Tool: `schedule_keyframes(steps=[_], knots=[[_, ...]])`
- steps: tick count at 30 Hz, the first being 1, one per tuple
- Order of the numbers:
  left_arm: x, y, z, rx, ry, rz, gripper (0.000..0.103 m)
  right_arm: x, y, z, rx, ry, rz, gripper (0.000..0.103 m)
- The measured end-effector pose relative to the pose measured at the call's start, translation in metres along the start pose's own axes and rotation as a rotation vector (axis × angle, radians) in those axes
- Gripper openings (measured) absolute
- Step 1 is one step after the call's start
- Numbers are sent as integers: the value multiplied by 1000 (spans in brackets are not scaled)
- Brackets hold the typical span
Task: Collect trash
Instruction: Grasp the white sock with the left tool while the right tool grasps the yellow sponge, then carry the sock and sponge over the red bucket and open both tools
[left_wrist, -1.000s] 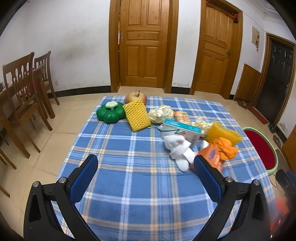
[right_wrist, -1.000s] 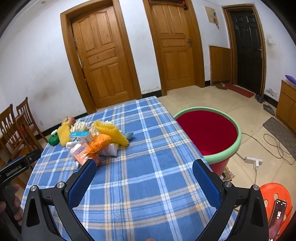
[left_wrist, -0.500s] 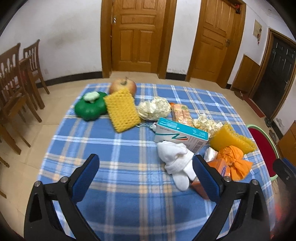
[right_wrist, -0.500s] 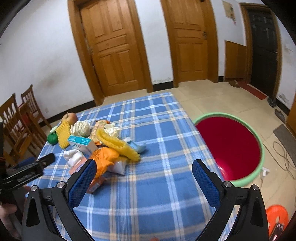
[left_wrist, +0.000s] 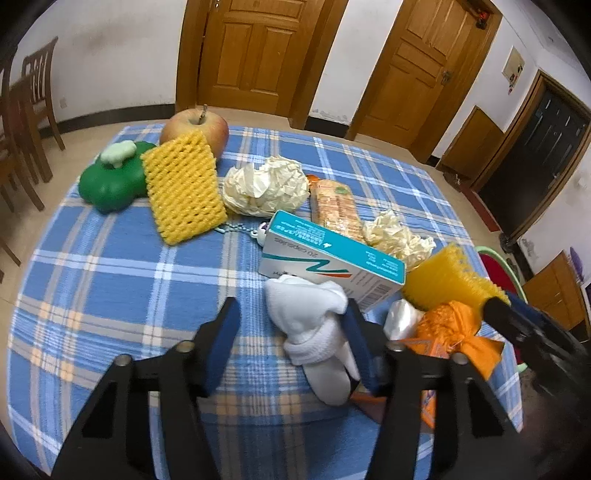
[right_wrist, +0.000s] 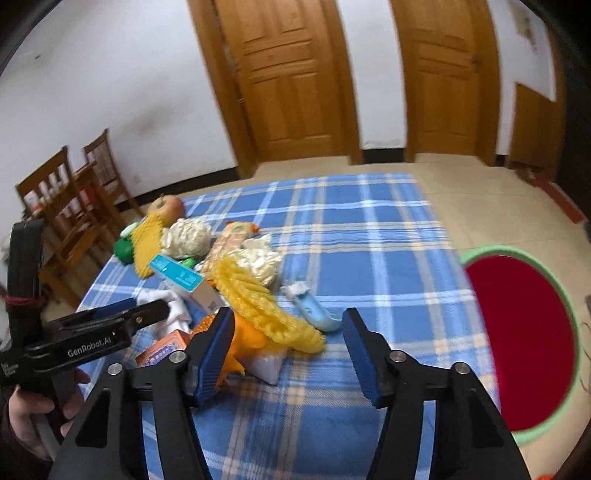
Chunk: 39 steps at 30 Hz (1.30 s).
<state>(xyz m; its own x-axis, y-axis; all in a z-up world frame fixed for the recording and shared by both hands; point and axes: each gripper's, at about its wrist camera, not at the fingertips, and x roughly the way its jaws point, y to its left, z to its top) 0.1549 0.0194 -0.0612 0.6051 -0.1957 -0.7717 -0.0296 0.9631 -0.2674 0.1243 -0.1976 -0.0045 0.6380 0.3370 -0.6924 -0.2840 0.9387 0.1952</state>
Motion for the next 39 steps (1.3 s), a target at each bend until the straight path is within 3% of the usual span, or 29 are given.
schedule_keyframes(steps=[2,6,9,16,30,39], knots=[[0,0,0,-13,-3,-8,40,10,-2,4,-20,23,34,40],[0,0,2,-50,3,-35,30,20,-6,10,-12,54,94,18],[-1,-5,1,-25,-5,-47,25,18,-11,8,10,37,113,13],[-9,-12,-1,35,-26,-52,21,-7,-19,-4,86,-51,96,11],[-85,-18,-4,67,-170,-108,21,-80,-9,-24,178,-169,23,11],[-109,-59,2,144,-207,-164,21,-115,-23,-35,230,-221,-41,11]])
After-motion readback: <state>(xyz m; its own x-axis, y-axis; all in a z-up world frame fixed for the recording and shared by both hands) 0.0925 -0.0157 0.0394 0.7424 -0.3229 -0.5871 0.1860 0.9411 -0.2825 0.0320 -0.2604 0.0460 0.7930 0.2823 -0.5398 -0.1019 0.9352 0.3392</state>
